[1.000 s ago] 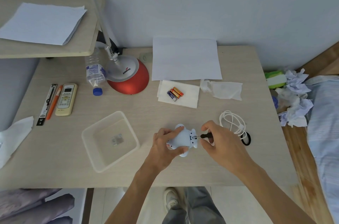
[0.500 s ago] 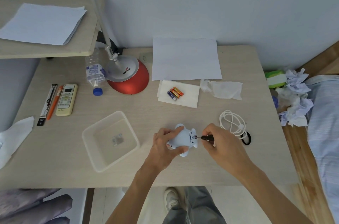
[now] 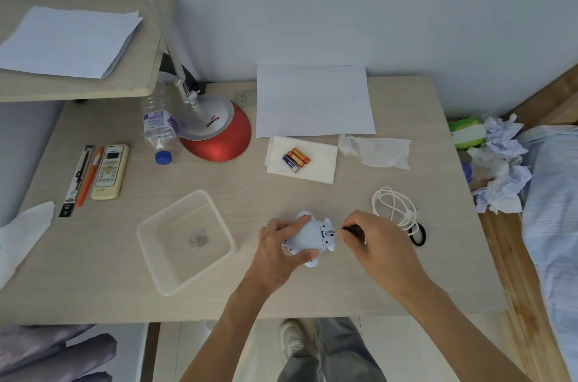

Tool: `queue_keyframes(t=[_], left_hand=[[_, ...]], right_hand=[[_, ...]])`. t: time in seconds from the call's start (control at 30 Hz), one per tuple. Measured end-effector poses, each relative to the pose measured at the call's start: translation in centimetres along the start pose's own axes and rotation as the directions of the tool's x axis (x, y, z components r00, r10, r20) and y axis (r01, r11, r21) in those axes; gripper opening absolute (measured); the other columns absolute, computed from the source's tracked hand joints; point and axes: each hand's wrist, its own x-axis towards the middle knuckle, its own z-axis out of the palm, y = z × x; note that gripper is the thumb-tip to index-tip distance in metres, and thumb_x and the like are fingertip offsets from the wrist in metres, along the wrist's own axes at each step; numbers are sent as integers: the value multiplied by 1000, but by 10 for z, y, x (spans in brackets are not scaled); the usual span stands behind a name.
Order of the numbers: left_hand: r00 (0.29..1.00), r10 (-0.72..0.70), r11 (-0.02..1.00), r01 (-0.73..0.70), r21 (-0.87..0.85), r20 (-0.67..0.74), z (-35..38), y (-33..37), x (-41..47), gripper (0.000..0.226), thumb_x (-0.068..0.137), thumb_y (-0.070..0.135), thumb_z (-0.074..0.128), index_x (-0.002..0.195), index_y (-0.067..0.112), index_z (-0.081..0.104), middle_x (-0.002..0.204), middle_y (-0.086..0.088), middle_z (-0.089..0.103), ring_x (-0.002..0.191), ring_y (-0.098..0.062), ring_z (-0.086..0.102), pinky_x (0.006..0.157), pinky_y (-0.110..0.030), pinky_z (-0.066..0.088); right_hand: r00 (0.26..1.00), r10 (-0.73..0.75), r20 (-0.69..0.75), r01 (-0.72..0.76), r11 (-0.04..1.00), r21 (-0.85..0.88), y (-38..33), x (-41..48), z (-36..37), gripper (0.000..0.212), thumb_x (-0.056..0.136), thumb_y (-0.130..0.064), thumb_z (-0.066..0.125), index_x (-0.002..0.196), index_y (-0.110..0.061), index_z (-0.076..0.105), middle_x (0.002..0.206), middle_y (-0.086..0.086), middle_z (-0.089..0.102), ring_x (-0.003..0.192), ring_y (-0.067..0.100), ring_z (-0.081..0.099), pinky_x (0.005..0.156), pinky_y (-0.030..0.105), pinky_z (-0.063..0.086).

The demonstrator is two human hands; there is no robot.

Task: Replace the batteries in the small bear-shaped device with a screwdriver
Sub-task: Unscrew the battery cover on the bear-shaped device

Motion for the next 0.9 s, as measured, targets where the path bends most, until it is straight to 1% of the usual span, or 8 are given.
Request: queue_keyframes(t=[0.17,0.3,0.4,0.5,0.57,0.63,0.73,0.9], left_hand=[[1000,0,1000,0,-5,-8,1,-1,0,73,83,55,88,149,54,56,124,10,51,122,-18,45,97,-19,41],[1000,4,1000,-4,5,-14,2,-2,0,73,84,50,89,149,54,56,124,10,50,122,-18,44,93,-13,39],[1000,9,1000,-9,14,-13,2,-3,-1,74,84,51,89,150,53,56,123,10,50,121,-18,44,93,-12,38],[1000,15,1000,-15,10,-14,2,-3,0,74,83,53,89,150,51,58,123,9,51,120,-19,45,93,-13,38],[1000,6,1000,-7,-11,-18,1,-3,1,74,82,53,90,149,51,59,122,10,52,121,-19,45,94,-15,38],[1000,6,1000,-6,-5,-16,0,-3,0,74,83,52,90,150,51,58,122,9,51,121,-18,44,93,-14,38],[1000,10,1000,-10,15,-12,0,-2,-1,73,84,51,89,151,50,57,122,8,51,119,-18,44,92,-13,37],[1000,10,1000,-10,28,-17,1,-2,0,73,85,51,88,150,50,57,122,7,51,119,-19,44,91,-13,38]], right_hand=[[999,-26,45,25,1000,19,-3,2,-2,28,98,-35,71,123,-30,59,88,-22,59,77,-3,59,63,14,43],[999,-1,39,2,1000,-15,-3,3,-1,8,99,-32,70,99,-28,63,86,-14,67,75,8,63,65,31,53],[999,19,28,-18,999,-29,1,5,0,24,100,-50,65,92,-27,64,80,-13,67,72,9,63,65,36,55],[996,-7,84,7,1000,9,1,2,-2,26,97,-43,72,117,-31,60,93,-19,64,86,2,67,68,17,47],[995,-3,104,2,1000,3,1,2,-2,23,97,-31,72,115,-32,58,94,-19,64,88,1,67,66,12,40],[995,14,96,-13,1000,-13,2,2,-1,12,98,-32,72,101,-31,60,90,-17,67,80,3,64,65,18,44],[997,26,79,-23,999,-43,1,3,-1,23,100,-52,66,94,-29,62,83,-13,68,76,7,64,68,31,52],[993,-7,114,5,1000,15,-4,0,-6,26,98,-45,68,115,-33,53,89,-16,64,80,5,63,69,29,53]])
